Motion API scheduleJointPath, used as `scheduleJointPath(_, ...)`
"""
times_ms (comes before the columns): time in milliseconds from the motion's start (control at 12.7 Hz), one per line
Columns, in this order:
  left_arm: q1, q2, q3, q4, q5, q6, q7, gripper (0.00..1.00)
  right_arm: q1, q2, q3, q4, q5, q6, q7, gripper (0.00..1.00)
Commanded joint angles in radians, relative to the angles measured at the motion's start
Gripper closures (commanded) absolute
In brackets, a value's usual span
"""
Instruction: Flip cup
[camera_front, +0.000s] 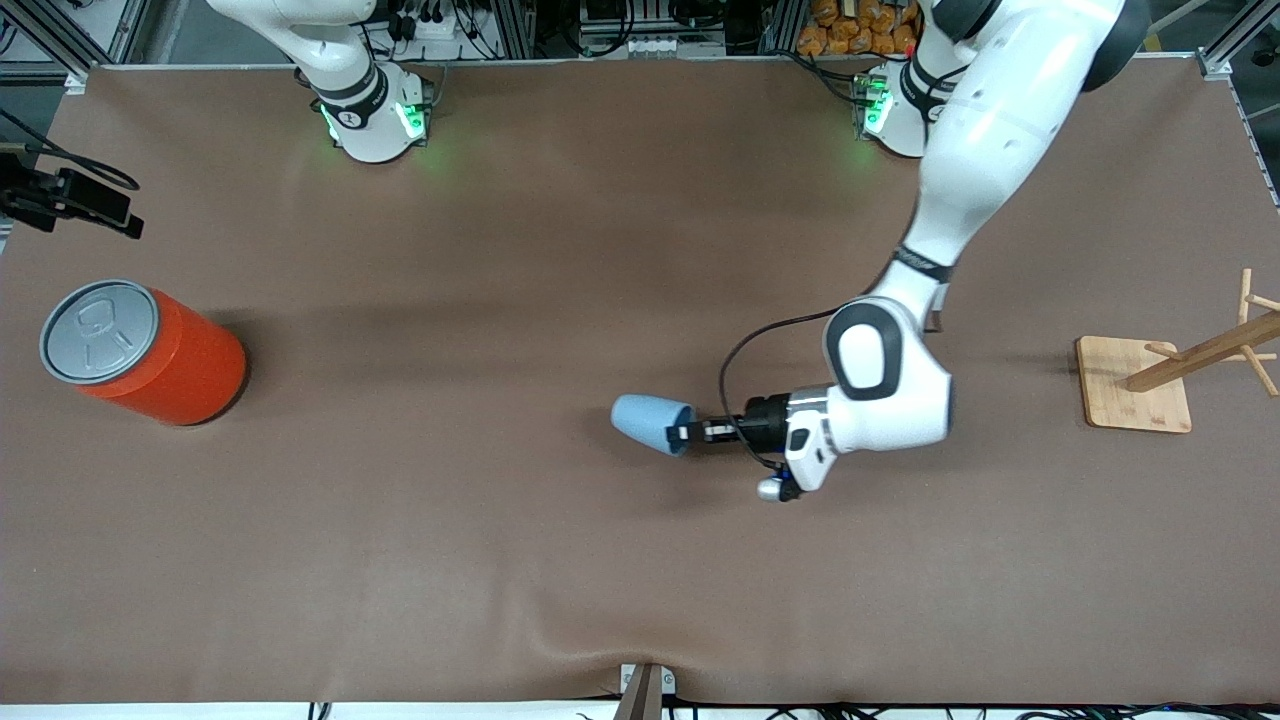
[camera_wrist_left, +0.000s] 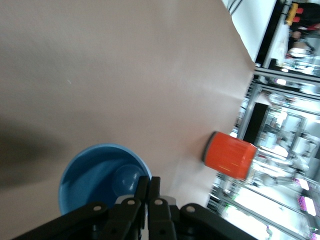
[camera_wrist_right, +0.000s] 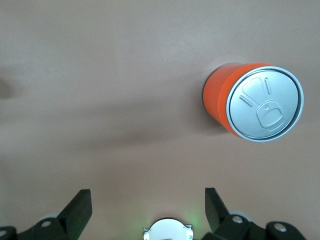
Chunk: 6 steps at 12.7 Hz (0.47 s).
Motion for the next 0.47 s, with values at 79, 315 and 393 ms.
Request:
scheduleJointPath(79,0.075,-0.177,0.002,-0.053,0.392,-0.098,-0.224,1.00,-0.003,0.003,0.003,0.029,-0.002,-0.006,0.011,0.00)
scheduleJointPath(315,0.123,-0.239,0.002,-0.054,0.895,-0.223,-0.268,1.00,0.013,0.003,0.006,0.029,-0.005,-0.006,0.010,0.00)
scheduleJointPath(393,0.135,-0.250,0.002,-0.075,1.004,-0.240,-0.271,1.00,0.024,0.003,0.005,0.029,-0.003,-0.003,0.010,0.00)
